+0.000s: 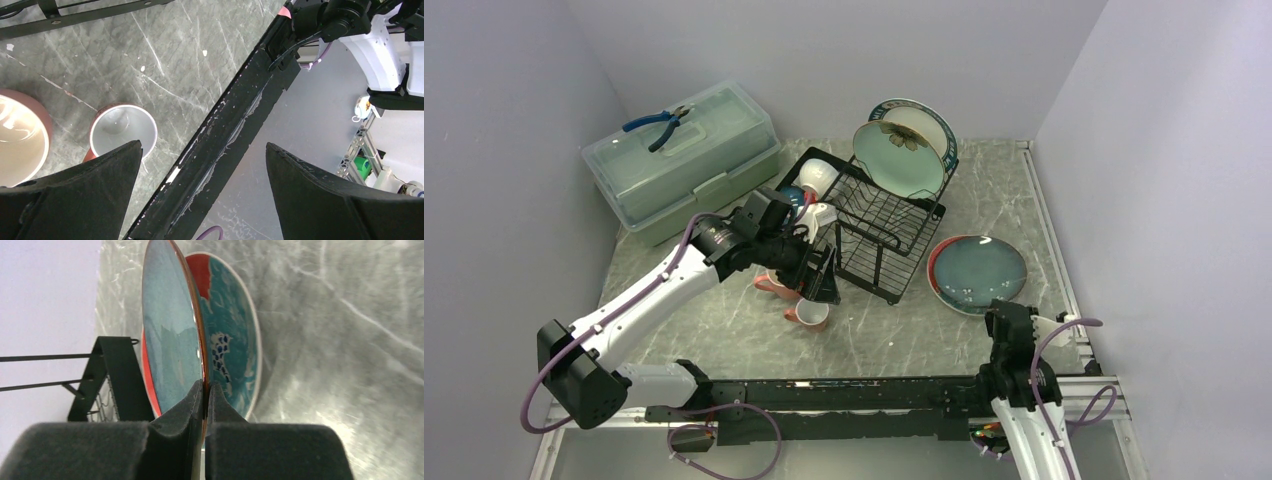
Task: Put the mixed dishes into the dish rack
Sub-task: Pick up the plate at the center of the board.
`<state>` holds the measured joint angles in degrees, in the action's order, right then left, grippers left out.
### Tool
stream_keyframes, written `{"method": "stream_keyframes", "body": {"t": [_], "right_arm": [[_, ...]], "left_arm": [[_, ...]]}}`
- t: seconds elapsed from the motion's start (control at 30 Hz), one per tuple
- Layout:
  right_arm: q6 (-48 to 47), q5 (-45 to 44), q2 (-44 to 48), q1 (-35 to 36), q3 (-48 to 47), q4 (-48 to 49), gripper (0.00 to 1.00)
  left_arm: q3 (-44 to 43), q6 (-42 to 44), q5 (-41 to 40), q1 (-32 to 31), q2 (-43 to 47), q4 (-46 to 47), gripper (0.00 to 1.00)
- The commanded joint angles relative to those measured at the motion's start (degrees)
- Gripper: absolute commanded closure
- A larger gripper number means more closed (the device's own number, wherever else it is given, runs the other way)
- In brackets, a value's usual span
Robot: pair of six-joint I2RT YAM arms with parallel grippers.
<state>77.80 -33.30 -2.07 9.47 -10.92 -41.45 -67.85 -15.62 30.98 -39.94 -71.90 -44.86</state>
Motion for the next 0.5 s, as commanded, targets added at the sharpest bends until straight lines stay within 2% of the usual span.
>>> {"method": "stream_keyframes", "body": {"t": [0.0,0.47], "right_arm": [[-0.25,-2.89,1.57,0.18,-6.93,-1.11,1.00],[-2.38,-3.89,4.00,0.17,-14.09,-5.14,1.00]], "left_arm": [[-2.96,0.65,0.21,-0.13,1.57,1.21,0.01],[-2.92,-0.29,-0.50,-0.13,2.38,2.17,0.00]]}}
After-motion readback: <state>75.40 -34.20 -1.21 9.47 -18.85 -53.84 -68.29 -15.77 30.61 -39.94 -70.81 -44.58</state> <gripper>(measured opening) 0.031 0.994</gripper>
